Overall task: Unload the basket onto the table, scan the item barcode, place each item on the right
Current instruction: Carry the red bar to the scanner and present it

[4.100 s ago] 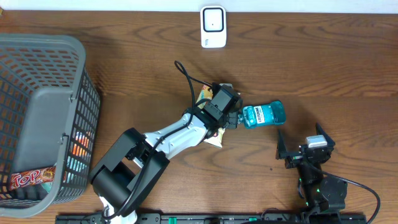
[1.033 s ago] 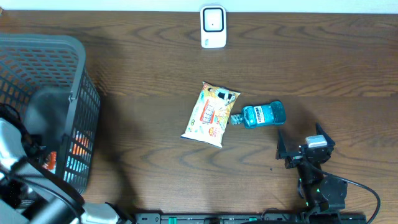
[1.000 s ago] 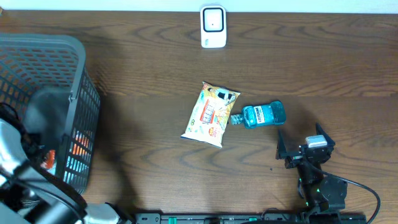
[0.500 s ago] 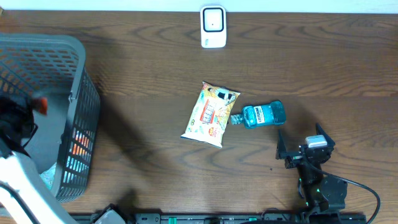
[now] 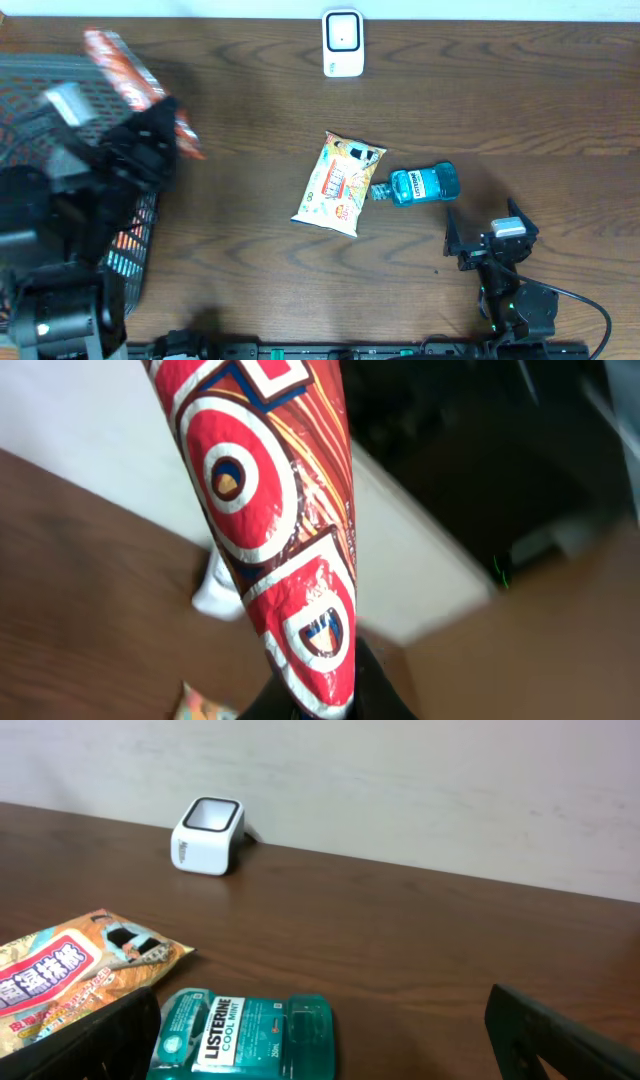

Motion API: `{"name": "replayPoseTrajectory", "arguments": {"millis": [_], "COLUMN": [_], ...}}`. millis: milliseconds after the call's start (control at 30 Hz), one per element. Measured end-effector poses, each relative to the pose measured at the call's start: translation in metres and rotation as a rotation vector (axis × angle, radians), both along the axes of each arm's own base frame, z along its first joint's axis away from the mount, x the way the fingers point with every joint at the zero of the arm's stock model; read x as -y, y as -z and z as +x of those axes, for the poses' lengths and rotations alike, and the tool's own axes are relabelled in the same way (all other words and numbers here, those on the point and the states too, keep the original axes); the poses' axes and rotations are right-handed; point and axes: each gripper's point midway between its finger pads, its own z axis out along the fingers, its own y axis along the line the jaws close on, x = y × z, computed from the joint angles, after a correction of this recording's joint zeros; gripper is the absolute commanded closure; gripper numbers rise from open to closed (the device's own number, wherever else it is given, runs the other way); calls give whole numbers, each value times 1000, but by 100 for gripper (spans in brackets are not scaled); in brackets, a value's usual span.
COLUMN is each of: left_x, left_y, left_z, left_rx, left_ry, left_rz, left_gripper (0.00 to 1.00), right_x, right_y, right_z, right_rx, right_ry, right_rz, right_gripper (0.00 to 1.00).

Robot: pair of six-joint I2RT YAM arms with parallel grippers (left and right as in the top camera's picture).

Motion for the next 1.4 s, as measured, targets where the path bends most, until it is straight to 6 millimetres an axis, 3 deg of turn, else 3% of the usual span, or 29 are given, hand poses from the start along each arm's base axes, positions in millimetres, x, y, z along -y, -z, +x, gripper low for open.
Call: {"name": "replayPoseTrajectory", "arguments": {"millis": [100,233,300,400,600,700,900,1067,1167,1200,1300,1400], "left_x": [39,94,125,172,223,239,267,268,265,265,264,262], "left_y": [20,64,94,156,263,298,343,378,387,387,386,385], "left_z": [2,15,22,29,25,24,26,24,26,26,28,29], "left_rx": [-49,-143,-202,-306,-462,-494,-570,-725,-765,-770,-778,-780], "left_ry": [129,288,368,480,581,601,569,448,394,381,355,339], "left_rz": [64,177,249,394,644,705,669,592,572,564,548,545], "left_gripper": [92,92,92,92,92,92,93,93,92,90,65,48], "right_x": [0,0,0,0,0,0,0,0,0,0,0,0], "right_y": [0,0,0,0,0,0,0,0,0,0,0,0], "right_z": [0,0,0,0,0,0,0,0,0,0,0,0], "right_rx": [0,0,0,0,0,0,-1,0,0,0,0,0], "right_ry": [0,0,0,0,0,0,0,0,0,0,0,0], "right_rz": [0,0,0,0,0,0,0,0,0,0,0,0], "right_gripper": [1,1,1,1,1,1,1,1,1,1,1,1]}}
